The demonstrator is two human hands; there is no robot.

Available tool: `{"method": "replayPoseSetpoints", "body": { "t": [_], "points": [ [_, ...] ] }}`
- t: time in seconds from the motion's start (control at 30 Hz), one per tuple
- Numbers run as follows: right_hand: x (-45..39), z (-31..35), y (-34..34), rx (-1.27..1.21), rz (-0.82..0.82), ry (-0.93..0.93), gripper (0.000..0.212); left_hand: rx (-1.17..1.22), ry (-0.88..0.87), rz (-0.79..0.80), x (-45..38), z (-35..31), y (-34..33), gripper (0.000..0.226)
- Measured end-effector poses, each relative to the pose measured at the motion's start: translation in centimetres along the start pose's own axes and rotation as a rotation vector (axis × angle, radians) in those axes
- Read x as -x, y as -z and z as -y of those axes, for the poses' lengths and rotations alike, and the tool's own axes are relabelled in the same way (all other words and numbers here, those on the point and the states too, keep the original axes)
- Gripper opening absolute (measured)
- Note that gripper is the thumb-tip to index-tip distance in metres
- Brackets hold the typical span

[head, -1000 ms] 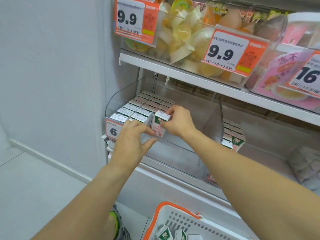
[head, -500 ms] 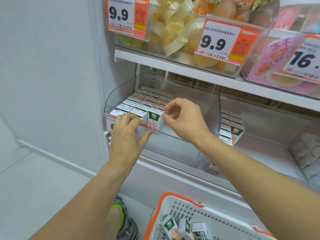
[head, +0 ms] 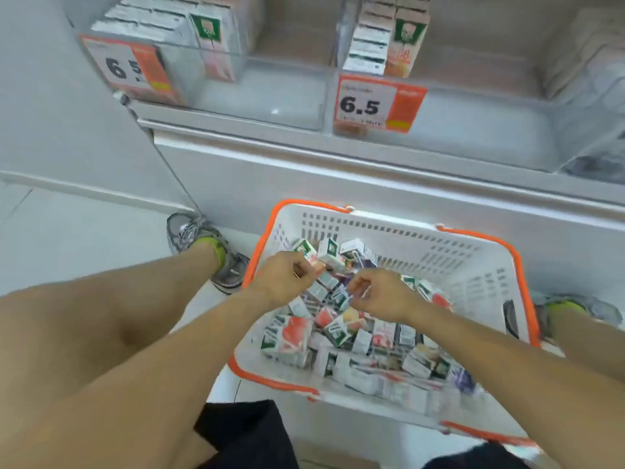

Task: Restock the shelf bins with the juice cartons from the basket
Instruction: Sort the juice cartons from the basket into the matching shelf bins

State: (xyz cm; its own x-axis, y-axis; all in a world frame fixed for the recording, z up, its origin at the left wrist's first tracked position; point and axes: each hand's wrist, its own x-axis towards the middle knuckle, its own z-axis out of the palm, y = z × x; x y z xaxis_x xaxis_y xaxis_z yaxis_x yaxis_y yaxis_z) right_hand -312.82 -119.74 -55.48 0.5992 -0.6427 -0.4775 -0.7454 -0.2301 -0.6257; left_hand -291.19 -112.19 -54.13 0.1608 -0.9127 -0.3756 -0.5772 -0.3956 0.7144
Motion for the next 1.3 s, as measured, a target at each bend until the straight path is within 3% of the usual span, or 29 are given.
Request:
{"method": "replayPoseSetpoints", "body": {
  "t": [0.13, 0.2, 0.33, 0.43, 0.63, 0.77, 1.0, 1.3],
  "points": [
    [1.5, -2.9, -2.4, -0.020, 0.269, -0.133, 0.013, -0.229, 0.082, 0.250, 1.3, 1.9, -3.8, 0.021],
    [1.9, -2.7, -3.1, 0.039, 0.377, -0.158, 0.029, -0.320, 0.101, 0.337, 1.5, 2.9, -4.0, 0.032],
    [2.5, -2.8, -4.3, 0.106, 0.484, -0.171, 0.045, -0.482, 0.108, 0.441, 1.3, 4.7, -4.4, 0.038],
    [2.8, -2.8, -4.2, 0.094, 0.531, -0.196, 0.052, -0.446, 0.143, 0.521, 1.5, 5.6, -4.9, 0.048],
    [3.1, -2.9, -4.0, 0.130, 0.577, -0.240, 0.067, -0.503, 0.097, 0.509, 1.3, 6.5, -5.2, 0.063],
    [2.8, -3.3, -3.8, 0.073, 0.595, -0.205, 0.061, -0.520, 0.064, 0.395, 1.3, 5.6, -5.1, 0.029],
    [2.4, -5.0, -2.7, -0.091, 0.501, -0.206, 0.032, -0.072, 0.192, 0.255, 1.2, 2.5, -5.0, 0.022],
    [2.2, -5.6, -1.7, -0.172, 0.369, -0.270, 0.024, 0.333, 0.362, 0.322, 1.4, 0.9, -4.7, 0.030]
  ]
}}
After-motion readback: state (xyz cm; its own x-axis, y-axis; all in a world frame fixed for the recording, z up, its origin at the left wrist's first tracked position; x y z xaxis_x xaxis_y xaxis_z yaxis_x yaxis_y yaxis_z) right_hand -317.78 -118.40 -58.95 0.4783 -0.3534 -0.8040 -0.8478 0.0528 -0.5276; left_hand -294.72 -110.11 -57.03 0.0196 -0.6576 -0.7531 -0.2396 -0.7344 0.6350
